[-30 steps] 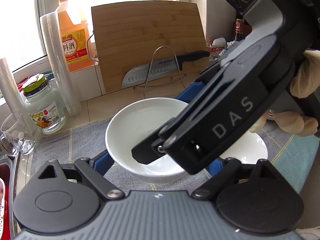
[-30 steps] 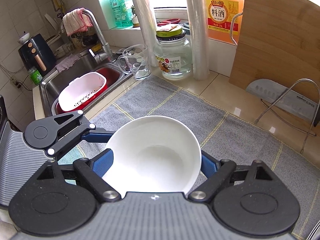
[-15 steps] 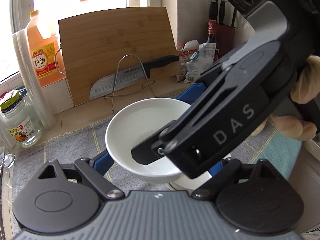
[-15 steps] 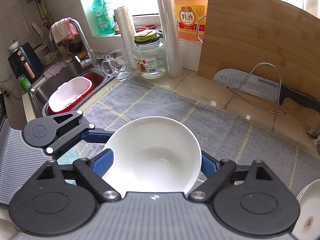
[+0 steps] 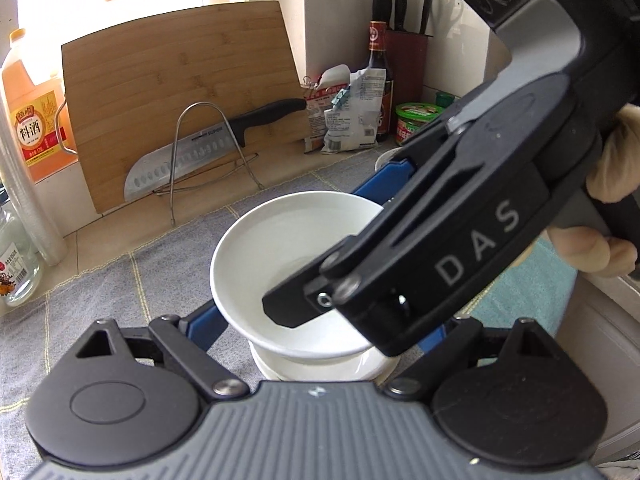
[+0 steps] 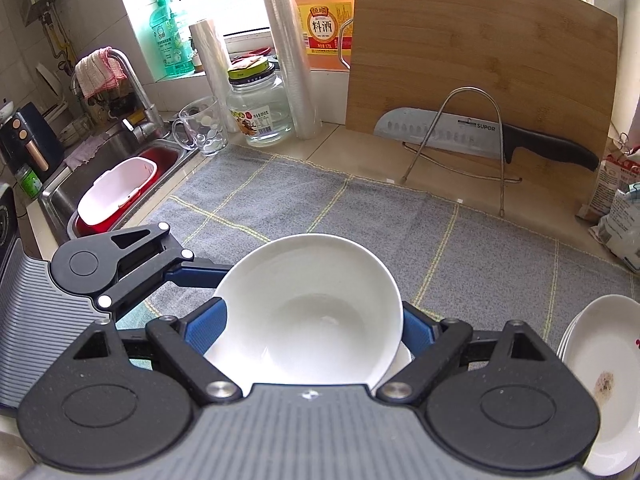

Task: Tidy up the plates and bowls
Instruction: 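Lower the held bowl onto the bowl stack with the right gripper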

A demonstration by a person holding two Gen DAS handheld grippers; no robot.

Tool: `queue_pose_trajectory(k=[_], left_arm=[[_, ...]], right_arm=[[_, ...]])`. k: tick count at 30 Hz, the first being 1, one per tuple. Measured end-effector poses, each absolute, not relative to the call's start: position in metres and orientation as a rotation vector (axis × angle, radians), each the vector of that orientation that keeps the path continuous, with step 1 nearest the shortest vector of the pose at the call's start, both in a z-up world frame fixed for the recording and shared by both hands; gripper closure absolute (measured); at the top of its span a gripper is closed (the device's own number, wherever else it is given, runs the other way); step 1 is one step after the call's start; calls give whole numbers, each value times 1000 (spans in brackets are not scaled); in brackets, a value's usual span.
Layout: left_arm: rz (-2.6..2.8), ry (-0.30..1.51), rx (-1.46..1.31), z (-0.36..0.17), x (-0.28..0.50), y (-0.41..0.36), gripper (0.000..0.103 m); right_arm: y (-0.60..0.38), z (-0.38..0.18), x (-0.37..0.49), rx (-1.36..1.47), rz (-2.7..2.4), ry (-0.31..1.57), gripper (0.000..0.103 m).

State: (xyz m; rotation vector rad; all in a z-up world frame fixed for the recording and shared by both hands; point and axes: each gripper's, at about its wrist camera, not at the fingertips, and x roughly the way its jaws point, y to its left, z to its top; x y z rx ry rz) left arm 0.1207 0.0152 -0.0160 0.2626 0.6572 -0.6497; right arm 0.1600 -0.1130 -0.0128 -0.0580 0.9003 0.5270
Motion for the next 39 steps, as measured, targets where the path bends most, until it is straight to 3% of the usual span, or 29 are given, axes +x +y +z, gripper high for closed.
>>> queue_pose_trajectory(k=[39], left_arm=[[-664, 716, 271, -35, 130, 7, 10]], right_arm=[[-125, -51, 167, 3, 513, 951, 10]])
